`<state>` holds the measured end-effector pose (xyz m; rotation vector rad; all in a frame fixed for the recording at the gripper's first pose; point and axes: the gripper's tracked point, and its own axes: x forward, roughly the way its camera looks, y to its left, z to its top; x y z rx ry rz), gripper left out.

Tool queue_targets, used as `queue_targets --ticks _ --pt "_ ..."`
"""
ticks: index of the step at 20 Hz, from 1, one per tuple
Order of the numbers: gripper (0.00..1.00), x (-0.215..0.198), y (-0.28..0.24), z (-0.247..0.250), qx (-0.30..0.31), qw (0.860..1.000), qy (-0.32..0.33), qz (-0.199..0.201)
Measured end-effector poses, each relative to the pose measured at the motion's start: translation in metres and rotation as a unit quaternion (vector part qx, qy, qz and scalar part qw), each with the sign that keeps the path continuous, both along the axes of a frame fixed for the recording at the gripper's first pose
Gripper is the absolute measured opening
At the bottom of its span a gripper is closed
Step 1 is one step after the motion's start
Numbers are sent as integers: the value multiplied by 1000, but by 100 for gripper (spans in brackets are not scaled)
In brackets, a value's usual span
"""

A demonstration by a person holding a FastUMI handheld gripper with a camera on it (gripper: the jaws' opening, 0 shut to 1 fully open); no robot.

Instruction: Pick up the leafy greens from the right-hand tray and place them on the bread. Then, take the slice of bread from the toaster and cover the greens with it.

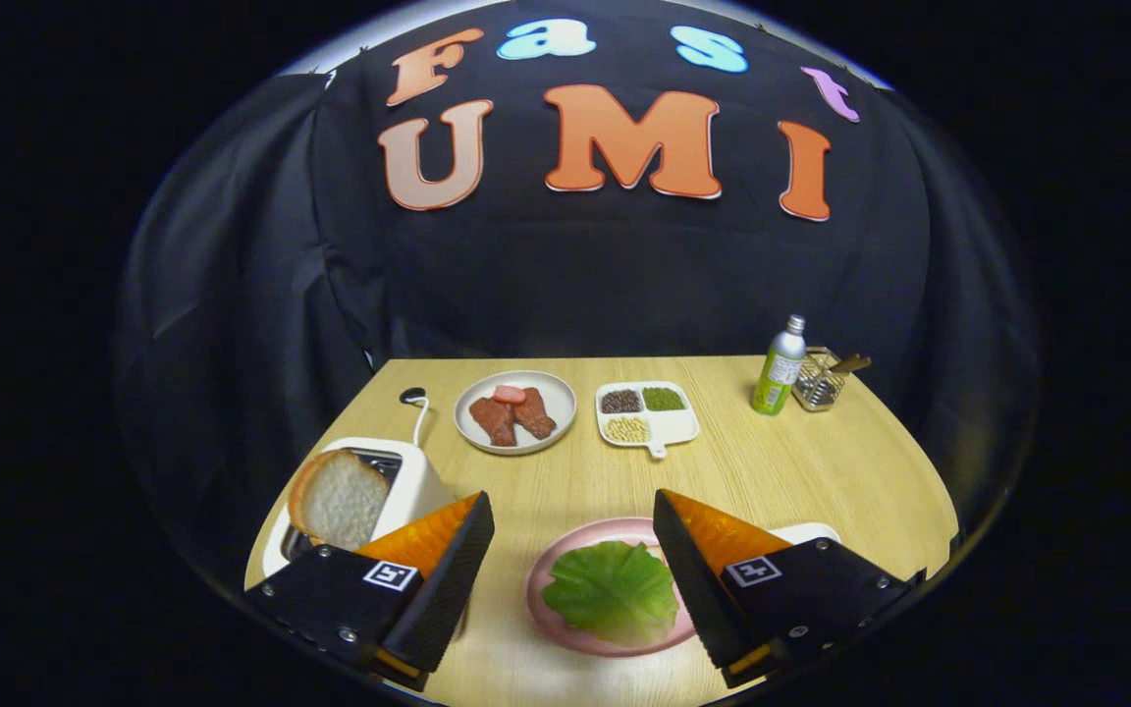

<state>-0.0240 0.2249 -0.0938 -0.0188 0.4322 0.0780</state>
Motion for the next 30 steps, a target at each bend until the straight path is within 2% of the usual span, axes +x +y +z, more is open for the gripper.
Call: queue_targets --ticks 4,13,16,19,24,26,30 --pt "98 3 51 23 8 999 -20 40" --pt "98 5 133 27 -24 994 -41 99" --pt "98 2 144 14 -24 994 -34 106" --pt "99 4 136 -4 -48 994 -23 96" --pt "98 2 132 -23 -47 995 1 90" --pt "94 1 127 -27 -44 995 5 86" --pt "71 -3 128 -42 -23 995 38 85"
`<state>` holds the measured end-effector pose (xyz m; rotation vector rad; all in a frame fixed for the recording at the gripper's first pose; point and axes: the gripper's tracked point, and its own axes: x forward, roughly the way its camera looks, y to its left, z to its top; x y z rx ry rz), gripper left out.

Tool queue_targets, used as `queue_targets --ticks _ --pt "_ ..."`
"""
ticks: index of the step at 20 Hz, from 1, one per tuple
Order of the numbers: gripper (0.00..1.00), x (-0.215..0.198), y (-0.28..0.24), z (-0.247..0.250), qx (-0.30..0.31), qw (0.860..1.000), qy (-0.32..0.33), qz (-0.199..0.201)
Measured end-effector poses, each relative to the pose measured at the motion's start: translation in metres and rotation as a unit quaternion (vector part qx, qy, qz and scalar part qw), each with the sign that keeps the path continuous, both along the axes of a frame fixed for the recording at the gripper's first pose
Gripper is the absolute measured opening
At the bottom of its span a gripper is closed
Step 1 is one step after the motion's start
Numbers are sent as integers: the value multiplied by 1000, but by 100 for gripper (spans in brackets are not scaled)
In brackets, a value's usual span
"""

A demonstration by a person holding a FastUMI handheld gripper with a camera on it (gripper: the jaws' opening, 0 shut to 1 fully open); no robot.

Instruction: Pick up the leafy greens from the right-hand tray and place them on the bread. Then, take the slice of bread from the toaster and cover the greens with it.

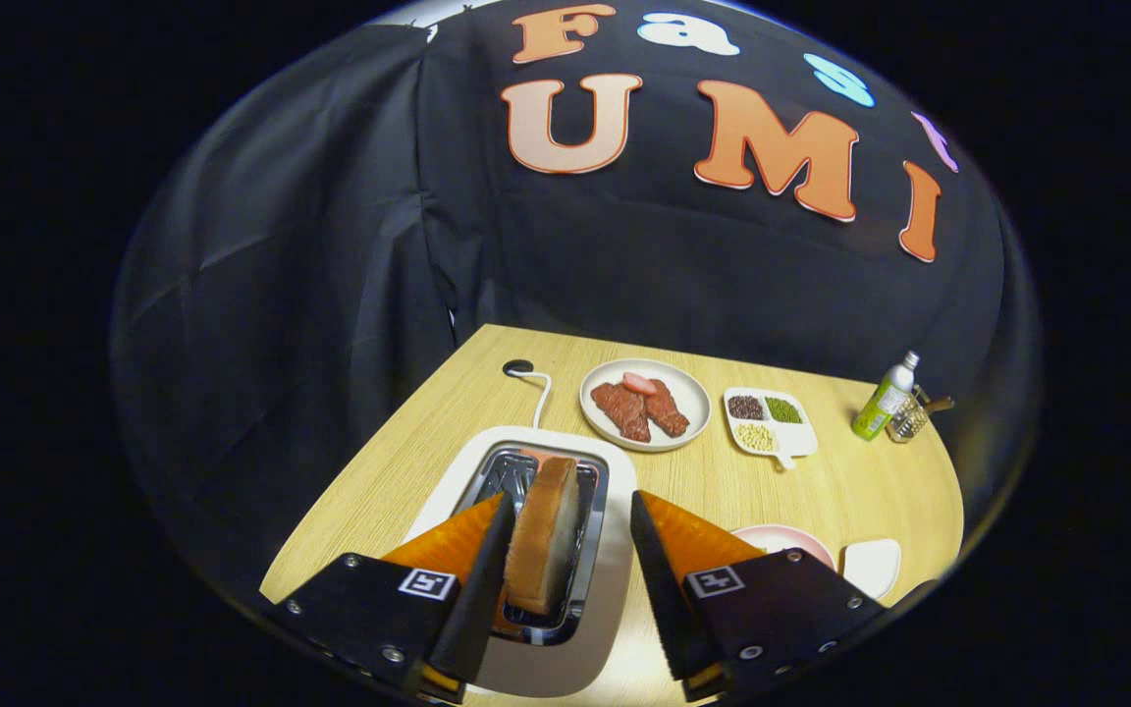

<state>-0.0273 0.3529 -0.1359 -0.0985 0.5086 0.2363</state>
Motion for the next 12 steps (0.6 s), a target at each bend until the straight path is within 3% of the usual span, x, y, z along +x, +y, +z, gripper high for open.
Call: queue_targets --ticks 3,6,12 --pt "19 -1 2 2 12 1000 0 2" --pt "13 -7 4 16 23 1000 -1 11" --pt "12 -4 -13 63 59 998 -31 6"
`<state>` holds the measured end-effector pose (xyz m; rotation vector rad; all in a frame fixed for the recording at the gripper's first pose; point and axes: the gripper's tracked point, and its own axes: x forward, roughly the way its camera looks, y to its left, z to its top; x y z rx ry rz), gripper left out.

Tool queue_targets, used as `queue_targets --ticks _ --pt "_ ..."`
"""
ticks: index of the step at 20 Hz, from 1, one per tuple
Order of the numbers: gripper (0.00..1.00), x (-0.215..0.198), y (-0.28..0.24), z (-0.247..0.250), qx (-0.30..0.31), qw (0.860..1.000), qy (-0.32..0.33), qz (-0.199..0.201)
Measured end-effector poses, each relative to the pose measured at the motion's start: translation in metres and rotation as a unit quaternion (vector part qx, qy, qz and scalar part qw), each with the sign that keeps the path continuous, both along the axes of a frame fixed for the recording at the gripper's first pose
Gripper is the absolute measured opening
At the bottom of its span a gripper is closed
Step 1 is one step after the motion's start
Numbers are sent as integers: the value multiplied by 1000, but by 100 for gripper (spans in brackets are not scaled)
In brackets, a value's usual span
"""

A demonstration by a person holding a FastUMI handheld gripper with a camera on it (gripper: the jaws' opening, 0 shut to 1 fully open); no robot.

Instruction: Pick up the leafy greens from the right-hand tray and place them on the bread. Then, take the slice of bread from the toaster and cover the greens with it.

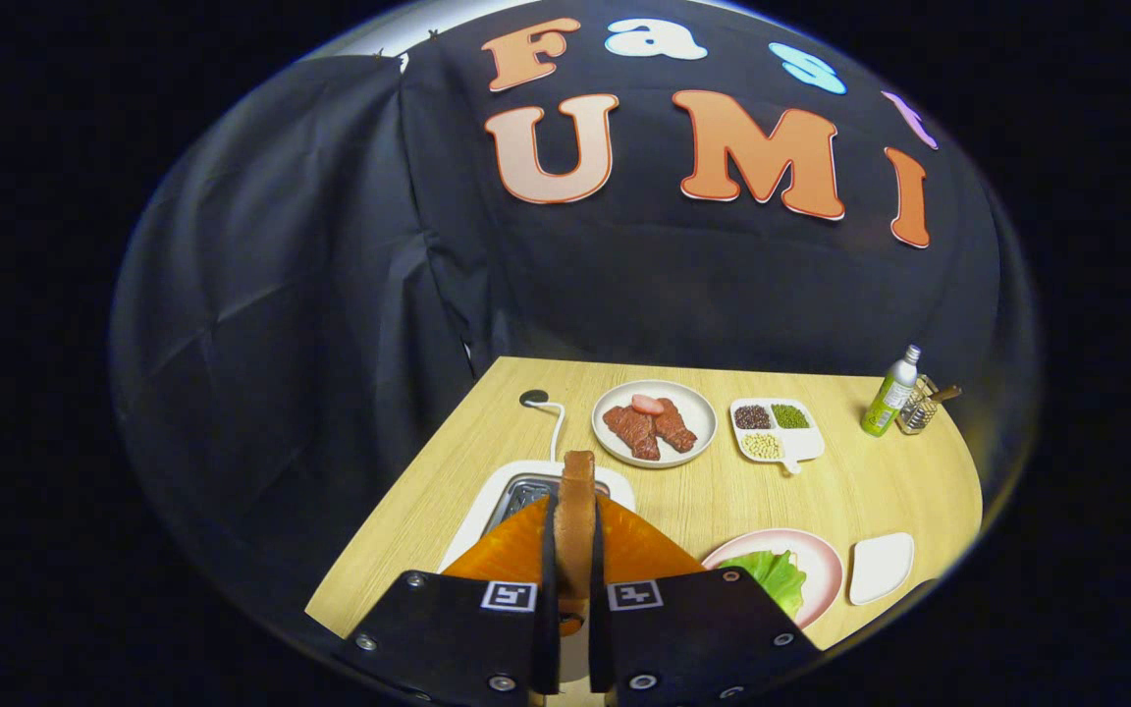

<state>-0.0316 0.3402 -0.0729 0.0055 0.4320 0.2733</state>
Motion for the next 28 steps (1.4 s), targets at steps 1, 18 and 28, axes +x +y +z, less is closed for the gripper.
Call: queue_targets --ticks 1,18,28 --pt "12 1 -6 9 6 1000 -6 -4" --pt "12 -4 -183 -17 -21 992 -4 -126" --pt "12 -12 -179 -78 -24 995 43 -83"
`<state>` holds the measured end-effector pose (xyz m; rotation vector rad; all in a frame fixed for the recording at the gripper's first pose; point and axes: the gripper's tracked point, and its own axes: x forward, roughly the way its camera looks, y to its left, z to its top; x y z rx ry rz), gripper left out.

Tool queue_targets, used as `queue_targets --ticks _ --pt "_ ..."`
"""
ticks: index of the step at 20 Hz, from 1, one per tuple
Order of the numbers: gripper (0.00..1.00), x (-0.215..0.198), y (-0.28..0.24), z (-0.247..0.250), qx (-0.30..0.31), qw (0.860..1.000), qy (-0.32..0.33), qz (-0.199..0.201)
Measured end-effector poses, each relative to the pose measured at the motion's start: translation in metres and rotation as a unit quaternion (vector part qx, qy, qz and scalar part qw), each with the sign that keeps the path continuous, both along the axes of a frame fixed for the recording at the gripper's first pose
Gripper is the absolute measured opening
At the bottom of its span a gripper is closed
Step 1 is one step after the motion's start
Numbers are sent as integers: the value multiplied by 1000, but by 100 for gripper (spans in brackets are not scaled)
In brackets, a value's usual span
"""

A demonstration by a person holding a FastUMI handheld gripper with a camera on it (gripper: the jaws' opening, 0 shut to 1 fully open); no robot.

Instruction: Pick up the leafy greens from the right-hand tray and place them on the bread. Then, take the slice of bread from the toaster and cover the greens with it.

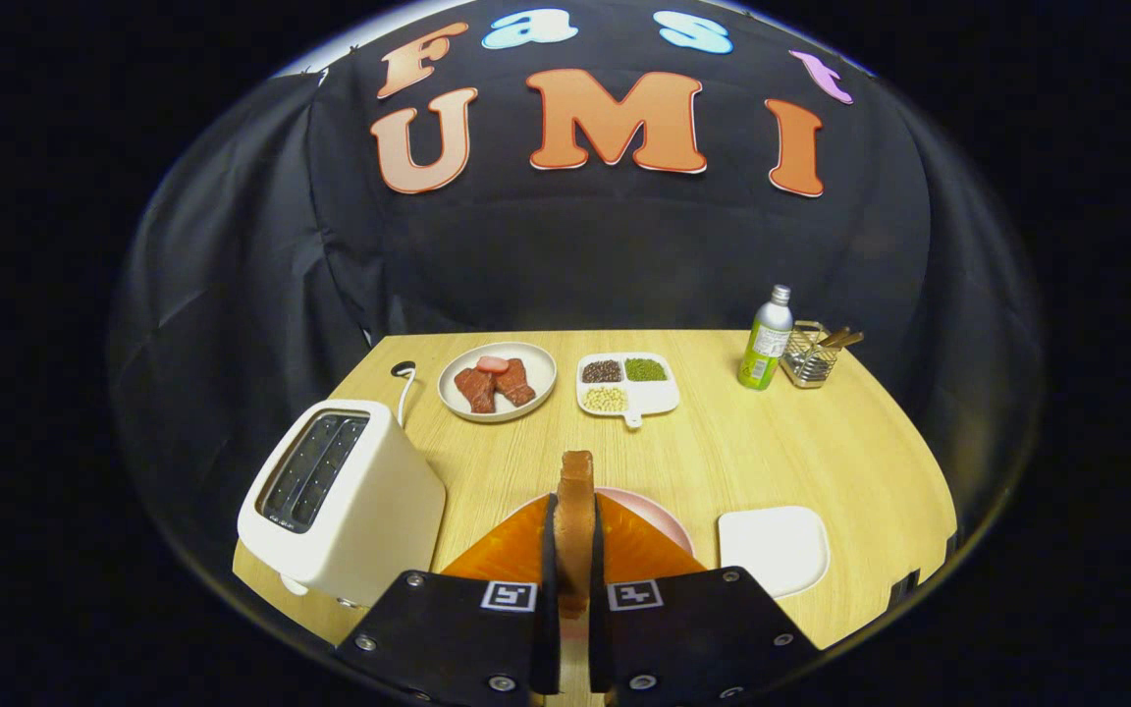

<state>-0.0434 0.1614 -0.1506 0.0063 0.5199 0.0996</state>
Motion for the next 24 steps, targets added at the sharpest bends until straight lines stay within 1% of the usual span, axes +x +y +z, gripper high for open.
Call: queue_targets --ticks 8,11,14,16,18,19,20,21,22,23,24 --pt "12 6 34 -37 20 998 23 58" --pt "12 10 37 -47 19 997 26 74" --pt "13 15 30 -50 15 997 28 72" --pt "18 19 13 -52 0 998 29 54" --pt "28 19 -8 -60 -20 999 39 30" --pt "39 21 -18 -62 -29 998 43 18" --pt "46 20 -27 -61 -35 998 43 9" --pt "63 21 -37 -59 -40 998 43 -2" --pt "75 20 -46 -54 -47 998 37 -13" --pt "96 21 -55 -47 -53 998 30 -22" --pt "98 20 -63 -39 -58 998 27 -27"
